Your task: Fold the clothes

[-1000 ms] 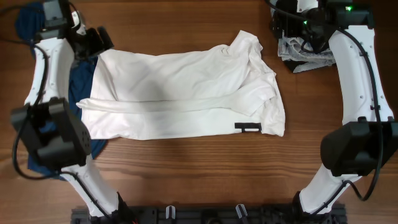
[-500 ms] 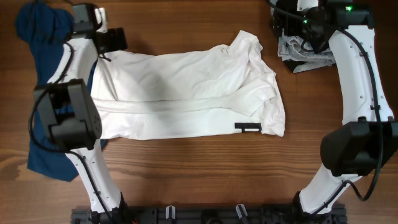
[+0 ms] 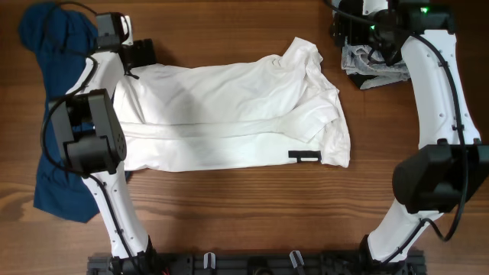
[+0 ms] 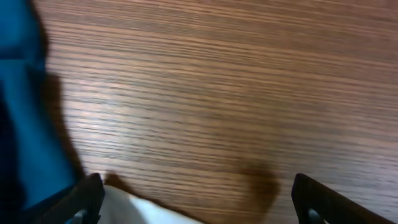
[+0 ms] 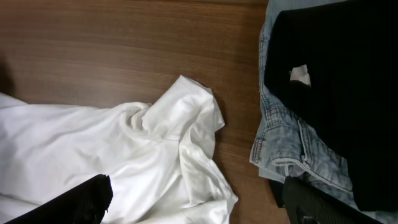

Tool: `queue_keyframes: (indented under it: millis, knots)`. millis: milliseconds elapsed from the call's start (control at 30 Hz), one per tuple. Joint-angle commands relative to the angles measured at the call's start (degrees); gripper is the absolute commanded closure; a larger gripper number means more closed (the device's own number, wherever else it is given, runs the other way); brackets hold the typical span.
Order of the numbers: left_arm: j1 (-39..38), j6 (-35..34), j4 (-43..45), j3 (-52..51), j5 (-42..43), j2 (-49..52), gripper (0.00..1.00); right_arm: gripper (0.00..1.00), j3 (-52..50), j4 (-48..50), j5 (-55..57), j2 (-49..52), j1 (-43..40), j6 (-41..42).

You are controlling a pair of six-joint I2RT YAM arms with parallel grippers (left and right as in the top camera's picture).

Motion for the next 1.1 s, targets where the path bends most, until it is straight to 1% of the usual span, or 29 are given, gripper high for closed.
queue_keyframes:
  millis: [0,33,100,167,200,267,333,367,433,500,567,667,733,800,867,933,1000,1067]
  knots:
    - [2.4,-1.0,0.0,0.8,-2.6,2.2,0.03,0.07,-0.5,0.5,0.0,2.2,0.3,0.5]
    - [2.8,-1.0,-0.1,0.8,-2.6,2.2,0.03,0.07,-0.5,0.5,0.1,2.5,0.3,0.5]
    - [3.0,-0.9,-2.1,0.8,-2.6,2.2,0.09,0.07,-0.5,0.5,0.1,2.7,0.3,0.5]
    - [2.7,0.1,-4.2,0.8,-1.7,2.2,0.17,0.08,-0.5,0.5,0.1,2.7,0.3,0.5]
    - [2.5,0.1,-5.3,0.8,-1.7,2.2,0.25,0.08,-0.5,0.5,0.1,2.7,0.3,0.5]
    - [2.2,0.1,-6.5,0.8,-1.7,2.2,0.36,0.09,-0.5,0.4,0.1,2.7,0.3,0.6]
    - [2.0,0.1,-7.2,0.8,-1.7,2.2,0.53,0.11,-0.5,0.3,0.1,2.7,0.3,0.5]
    - [1.8,0.1,-7.2,0.8,-1.7,2.2,0.60,0.12,-0.5,0.2,0.1,2.7,0.3,0.7]
    - [1.8,0.1,-7.2,0.8,-1.7,2.2,0.71,0.12,-0.5,0.1,0.1,2.7,0.3,1.0]
    - [1.8,0.1,-7.2,1.0,-1.8,2.1,0.86,0.13,-0.5,0.2,0.1,2.7,0.3,0.9]
    - [1.8,0.1,-7.2,1.0,-1.9,1.3,0.96,0.14,-0.5,0.4,0.1,2.7,0.3,0.9]
    - [1.7,-0.2,-7.6,1.0,-7.2,-2.6,0.96,0.21,-0.5,0.8,0.1,2.7,0.7,0.9]
    - [1.6,-0.3,-9.4,1.0,-9.3,-7.6,0.96,0.24,-0.5,1.4,-0.1,2.7,1.0,0.9]
    - [1.5,-0.4,-12.0,1.0,-9.2,-12.4,0.96,0.25,-0.5,1.7,-0.1,2.7,1.6,0.9]
    - [1.0,-1.9,-15.2,1.0,-9.2,-17.5,0.96,0.27,-0.5,2.0,-0.1,2.7,1.9,0.5]
    - [-0.1,-2.6,-17.8,1.0,-9.0,-20.7,0.96,0.28,-0.5,2.0,0.0,2.7,1.9,0.5]
    - [-1.5,-4.9,-20.3,1.0,-9.0,-22.1,0.96,0.32,-0.5,2.2,-0.1,2.9,1.9,0.5]
    - [-2.9,-4.9,-23.0,1.0,-9.0,-22.1,0.96,0.37,-0.5,3.3,0.0,3.8,2.0,0.5]
